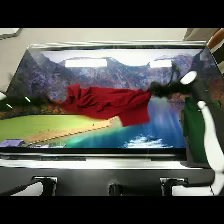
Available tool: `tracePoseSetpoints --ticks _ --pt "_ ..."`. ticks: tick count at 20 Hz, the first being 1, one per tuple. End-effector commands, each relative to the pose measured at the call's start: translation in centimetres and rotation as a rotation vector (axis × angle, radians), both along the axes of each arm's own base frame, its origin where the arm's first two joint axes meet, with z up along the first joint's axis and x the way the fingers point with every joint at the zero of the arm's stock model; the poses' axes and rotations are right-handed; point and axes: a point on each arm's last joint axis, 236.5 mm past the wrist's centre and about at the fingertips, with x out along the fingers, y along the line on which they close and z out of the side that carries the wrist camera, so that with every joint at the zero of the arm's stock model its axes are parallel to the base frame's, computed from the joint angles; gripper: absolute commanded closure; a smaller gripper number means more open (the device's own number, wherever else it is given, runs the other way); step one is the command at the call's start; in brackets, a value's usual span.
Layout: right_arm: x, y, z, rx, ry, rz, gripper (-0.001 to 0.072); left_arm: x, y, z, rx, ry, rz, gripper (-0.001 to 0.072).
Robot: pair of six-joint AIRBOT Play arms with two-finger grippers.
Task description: Fold the shirts.
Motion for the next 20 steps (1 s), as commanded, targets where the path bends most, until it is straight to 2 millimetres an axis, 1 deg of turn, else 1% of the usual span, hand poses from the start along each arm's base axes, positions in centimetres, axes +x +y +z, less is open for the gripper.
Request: tracePoseSetpoints --ticks 1,2,3,4,5,6,7,8,9,11,12,13,15,16,17,18,19,20 --pt "-0.3 -3.3 25.6 -0.199 -0.671 -0.062 0.0669 1.7 2.8 26.0 0.178 -0.633 0.097 0.0682" --pt "-3.5 -4.7 34.4 -0.275 -0.895 -0.126 0.0670 -0.8 2.8 33.3 0.232 -0.798 0.119 0.0682" --pt "-7.5 -5.9 41.1 -0.333 -1.066 -0.187 0.0670 -4.4 3.2 39.8 0.308 -0.941 0.167 0.0682" --pt "-12.0 -6.8 46.0 -0.366 -1.188 -0.250 0.0670 -7.9 3.7 44.2 0.365 -1.034 0.238 0.0682" --pt "-16.3 -7.6 49.3 -0.371 -1.269 -0.314 0.0670 -11.5 4.1 47.7 0.394 -1.115 0.320 0.0682" --pt "-19.6 -8.0 50.9 -0.350 -1.304 -0.355 0.0670 -14.1 3.8 49.8 0.392 -1.179 0.367 0.0682" --pt "-22.3 -7.9 51.8 -0.325 -1.322 -0.372 0.0670 -16.5 3.1 51.0 0.364 -1.230 0.392 0.0682" --pt "-24.5 -7.7 52.2 -0.315 -1.330 -0.374 0.0670 -18.0 2.5 51.5 0.336 -1.256 0.404 0.0682" --pt "-26.0 -7.6 52.5 -0.309 -1.340 -0.377 0.0670 -19.2 2.0 51.7 0.324 -1.279 0.406 0.0682" --pt "-28.6 -7.5 53.5 -0.308 -1.379 -0.386 0.0670 -20.7 1.5 52.1 0.328 -1.303 0.411 0.0682" --pt "-29.4 -7.5 53.8 -0.308 -1.394 -0.390 0.0670 -21.1 1.4 52.2 0.329 -1.312 0.410 0.0682" --pt "-29.8 -7.5 53.8 -0.306 -1.395 -0.392 0.0670 -21.4 1.2 52.4 0.329 -1.317 0.410 0.0682" --pt "-29.4 -7.6 52.9 -0.294 -1.351 -0.396 0.0670 -21.1 1.3 52.0 0.331 -1.303 0.406 0.0682" --pt "-28.4 -7.8 51.7 -0.303 -1.296 -0.390 0.0670 -20.3 1.4 51.3 0.332 -1.269 0.398 0.0682" --pt "-27.1 -7.9 49.9 -0.310 -1.216 -0.381 0.0670 -19.2 1.6 50.0 0.334 -1.213 0.382 0.0682" --pt "-25.1 -8.1 47.1 -0.316 -1.098 -0.367 0.0670 -17.4 2.0 47.9 0.332 -1.129 0.361 0.0682" --pt "-22.9 -8.1 43.8 -0.331 -0.966 -0.341 0.0670 -15.3 2.4 45.2 0.324 -1.030 0.336 0.0682" --pt "-20.3 -8.2 39.6 -0.347 -0.804 -0.309 0.0670 -12.9 3.0 41.6 0.313 -0.902 0.310 0.0682"
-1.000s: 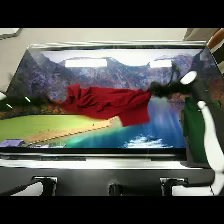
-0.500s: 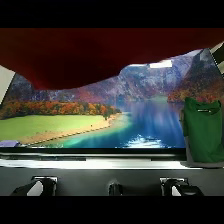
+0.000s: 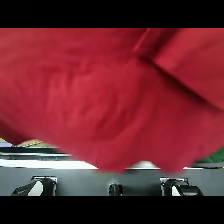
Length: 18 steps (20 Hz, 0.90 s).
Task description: Fold the shirts.
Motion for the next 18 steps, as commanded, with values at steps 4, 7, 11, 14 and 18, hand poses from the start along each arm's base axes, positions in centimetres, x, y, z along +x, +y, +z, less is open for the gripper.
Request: tracePoseSetpoints --ticks 4,7,11,14,18 --pt "12.9 -0.8 -27.3 -0.030 0.971 0.031 0.0670 12.8 3.3 -25.5 -0.097 0.741 -0.107 0.0682" --pt "18.8 1.2 -40.1 0.061 1.239 0.125 0.0670 16.4 3.9 -41.7 -0.225 1.060 -0.145 0.0682" --pt "26.9 5.0 -49.3 0.336 1.210 0.201 0.0670 21.7 3.9 -53.0 -0.367 1.170 -0.143 0.0682" --pt "30.2 5.5 -50.8 0.460 1.121 0.182 0.0670 25.9 3.1 -55.0 -0.467 1.109 -0.150 0.0682" --pt "27.1 4.3 -50.8 0.295 1.227 0.189 0.0670 26.6 3.5 -55.2 -0.448 1.110 -0.177 0.0682"
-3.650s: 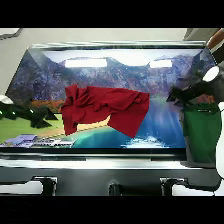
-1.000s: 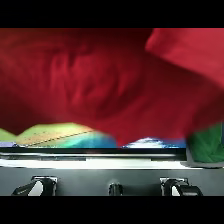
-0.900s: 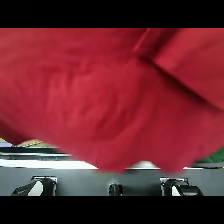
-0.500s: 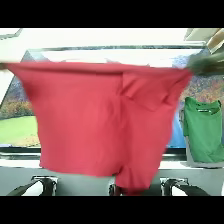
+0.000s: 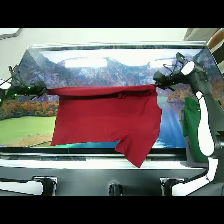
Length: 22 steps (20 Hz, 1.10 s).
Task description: Fold the shirts.
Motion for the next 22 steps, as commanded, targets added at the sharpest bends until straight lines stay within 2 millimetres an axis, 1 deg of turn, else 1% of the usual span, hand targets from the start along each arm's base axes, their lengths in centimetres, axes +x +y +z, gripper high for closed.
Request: tracePoseSetpoints --ticks 1,2,3,4,5,7,9,12,13,14,15,16,17,18,19,20,21,22 --pt "-3.2 -1.0 -1.3 -0.093 0.117 0.088 0.0670 0.3 0.4 -1.0 -0.028 0.017 -0.021 0.0682" --pt "-6.1 -1.5 -2.1 -0.126 0.237 0.126 0.0670 -1.1 0.2 -1.4 -0.056 0.072 -0.050 0.0682" --pt "-8.9 -1.8 -3.0 -0.143 0.353 0.159 0.0670 -3.0 -0.3 -2.3 -0.079 0.148 -0.095 0.0682" --pt "-10.6 -1.6 -3.9 -0.134 0.422 0.175 0.0670 -5.0 -0.9 -3.7 -0.082 0.239 -0.148 0.0682" --pt "-11.7 -1.3 -5.2 -0.113 0.467 0.171 0.0671 -6.7 -1.7 -5.2 -0.100 0.319 -0.193 0.0682" --pt "-11.9 -0.4 -7.4 -0.061 0.479 0.122 0.0671 -8.5 -2.5 -7.2 -0.128 0.414 -0.234 0.0682" --pt "-11.4 0.1 -8.2 -0.031 0.459 0.096 0.0671 -9.5 -2.9 -8.2 -0.158 0.471 -0.252 0.0682" --pt "-10.7 0.2 -8.2 -0.010 0.446 0.034 0.0668 -9.7 -3.1 -8.4 -0.170 0.481 -0.257 0.0671" --pt "-10.5 0.5 -8.0 0.005 0.442 0.027 0.0630 -9.6 -3.1 -8.2 -0.176 0.477 -0.257 0.0506" --pt "-10.3 0.8 -7.5 0.026 0.427 0.023 0.0474 -9.6 -3.0 -7.8 -0.178 0.479 -0.263 0.0299" --pt "-10.5 0.5 -6.5 0.022 0.411 0.047 0.0326 -9.9 -2.6 -7.1 -0.181 0.487 -0.273 0.0258" --pt "-11.0 -0.3 -5.2 0.010 0.398 0.070 0.0273 -10.3 -1.9 -6.4 -0.176 0.494 -0.279 0.0258" --pt "-11.9 -1.5 -4.2 0.007 0.409 0.061 0.0268 -10.9 -1.0 -5.6 -0.167 0.504 -0.276 0.0258" --pt "-13.2 -2.9 -3.3 0.017 0.444 0.044 0.0268 -11.8 0.0 -5.2 -0.150 0.521 -0.270 0.0258" --pt "-14.7 -4.3 -2.8 0.027 0.489 0.027 0.0268 -13.1 0.9 -5.2 -0.124 0.554 -0.259 0.0258" --pt "-16.4 -4.9 -2.8 0.039 0.533 0.033 0.0269 -14.6 1.4 -5.4 -0.099 0.586 -0.261 0.0258" --pt "-18.3 -4.8 -3.3 0.038 0.570 0.057 0.0269 -16.8 1.2 -6.2 -0.081 0.626 -0.283 0.0258" --pt "-20.0 -4.5 -4.2 0.031 0.593 0.064 0.0269 -18.8 0.6 -7.1 -0.086 0.659 -0.288 0.0258"
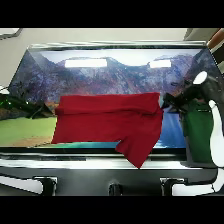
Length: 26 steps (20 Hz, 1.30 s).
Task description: Fold the shirts.
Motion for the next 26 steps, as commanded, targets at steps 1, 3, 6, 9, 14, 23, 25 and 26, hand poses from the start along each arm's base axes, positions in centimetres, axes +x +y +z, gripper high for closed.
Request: tracePoseSetpoints --ticks 1,3,6,9,14,23,25,26 --pt "-5.7 -0.1 -0.9 0.019 0.094 0.026 0.0269 -6.6 -0.4 -2.0 0.029 0.110 -0.032 0.0259" --pt "-7.8 0.5 -2.0 0.022 0.099 0.028 0.0269 -9.8 -1.7 -3.6 0.024 0.127 -0.039 0.0259" --pt "-9.3 0.7 -1.8 0.023 0.099 0.056 0.0269 -12.5 -2.8 -5.0 0.004 0.164 -0.048 0.0260" --pt "-9.4 0.8 -1.0 0.019 0.076 0.069 0.0269 -13.1 -3.1 -5.8 0.001 0.174 -0.036 0.0261" --pt "-10.0 0.9 -1.0 0.026 0.082 0.097 0.0269 -11.4 -4.0 -6.1 -0.032 0.117 0.033 0.0522" --pt "-17.0 7.1 -7.3 0.258 0.146 0.048 0.0192 -11.0 -3.9 -6.1 -0.030 0.100 0.035 0.0682" --pt "-17.1 7.4 -8.9 0.253 0.128 -0.006 0.0194 -11.0 -3.9 -6.0 -0.031 0.093 0.025 0.0682" --pt "-16.9 7.6 -9.3 0.259 0.116 -0.031 0.0213 -11.0 -3.9 -5.9 -0.032 0.094 0.023 0.0682"
